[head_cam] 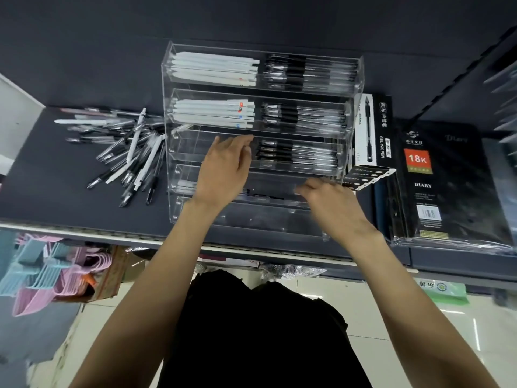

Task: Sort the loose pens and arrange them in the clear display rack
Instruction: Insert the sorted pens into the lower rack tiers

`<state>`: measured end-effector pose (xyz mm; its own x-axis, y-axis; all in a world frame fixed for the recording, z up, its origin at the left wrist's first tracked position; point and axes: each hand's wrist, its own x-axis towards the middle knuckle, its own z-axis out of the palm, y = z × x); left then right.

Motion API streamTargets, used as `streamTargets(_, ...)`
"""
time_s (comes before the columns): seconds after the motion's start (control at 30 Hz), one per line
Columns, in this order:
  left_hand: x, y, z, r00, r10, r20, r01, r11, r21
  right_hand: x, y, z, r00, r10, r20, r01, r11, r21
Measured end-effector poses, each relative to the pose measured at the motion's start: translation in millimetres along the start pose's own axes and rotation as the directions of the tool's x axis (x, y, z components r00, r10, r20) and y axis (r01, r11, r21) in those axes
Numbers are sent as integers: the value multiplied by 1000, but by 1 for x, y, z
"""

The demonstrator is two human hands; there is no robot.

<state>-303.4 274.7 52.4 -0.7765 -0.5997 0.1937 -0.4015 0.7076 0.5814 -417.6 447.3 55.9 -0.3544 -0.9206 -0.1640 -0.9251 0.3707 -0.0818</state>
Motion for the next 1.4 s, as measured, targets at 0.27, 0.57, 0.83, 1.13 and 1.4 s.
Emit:
streamTargets(0.27, -86, -59, -73, 799, -29, -601, 4, 999, -43, 12, -107, -9, 805, -20, -592, 400, 756, 518)
streamTargets(0.57, -81, -237, -125, 887, -451, -95, 460, 880, 118, 117, -256, 23, 990, -98, -105, 142, 793, 592)
streamTargets(0.83, -33, -268, -109, 906, -379, 189, 327, 909, 257, 210, -284, 36, 899, 425, 104, -436, 844, 313)
streamTargets(1.13, -29, -297, -135, 836, -399, 378, 418, 908, 34, 235, -286, 39, 754, 623, 211, -638, 617, 460)
streamTargets(1.4, -26, -293, -137, 810, -371, 454, 323, 929, 183, 229, -277, 42, 743, 624, 240, -659, 624, 419)
